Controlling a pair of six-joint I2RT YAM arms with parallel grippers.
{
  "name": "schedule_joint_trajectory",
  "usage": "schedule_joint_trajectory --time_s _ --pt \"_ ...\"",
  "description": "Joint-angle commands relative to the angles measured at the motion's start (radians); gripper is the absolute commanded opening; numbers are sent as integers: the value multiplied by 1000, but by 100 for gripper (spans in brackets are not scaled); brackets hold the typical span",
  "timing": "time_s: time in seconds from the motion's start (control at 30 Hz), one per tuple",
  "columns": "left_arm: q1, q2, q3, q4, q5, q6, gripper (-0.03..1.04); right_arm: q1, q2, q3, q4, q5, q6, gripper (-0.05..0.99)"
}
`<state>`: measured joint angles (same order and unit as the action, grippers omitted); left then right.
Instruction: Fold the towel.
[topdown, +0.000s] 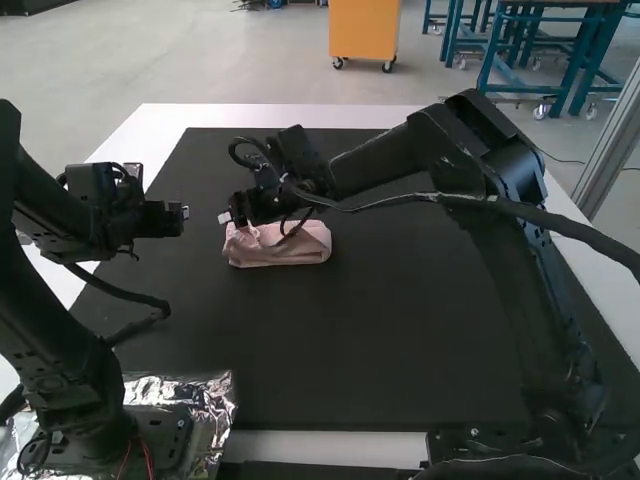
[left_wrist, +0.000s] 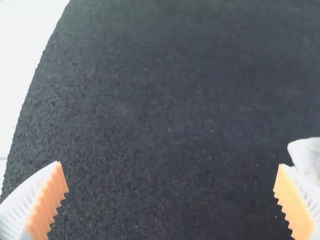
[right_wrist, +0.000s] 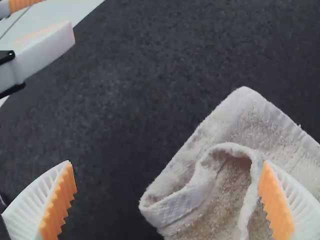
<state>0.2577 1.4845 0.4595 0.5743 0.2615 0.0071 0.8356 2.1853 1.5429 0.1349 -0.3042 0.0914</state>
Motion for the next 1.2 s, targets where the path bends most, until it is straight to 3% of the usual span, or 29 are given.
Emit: schedule_joint_trajectory --time_s 0.0,0.13,0.17,0.23,0.3,0.33,0.53,1.17 --pt "3 -24 -15 12 -2 4 97 3 -116 11 6 -35 28 83" --pt "3 -24 -15 10 -4 1 97 -4 -168 -23 8 -38 33 82" --pt "3 -26 -13 9 -4 1 97 -15 -179 -44 12 -38 31 77" --pt "3 -32 -15 6 -4 -1 97 -46 -193 -96 46 -59 30 42" --pt "3 -40 -15 -2 -4 -1 97 -70 -202 -158 134 -59 31 0" --pt "3 -46 -15 -4 -5 -1 97 -81 -203 -188 180 -56 33 -2" --pt "3 -55 -13 -2 -16 1 97 -95 -176 -311 377 -42 34 -3" --pt "3 -70 -16 -11 -24 -6 97 -112 96 -297 588 -46 56 -3"
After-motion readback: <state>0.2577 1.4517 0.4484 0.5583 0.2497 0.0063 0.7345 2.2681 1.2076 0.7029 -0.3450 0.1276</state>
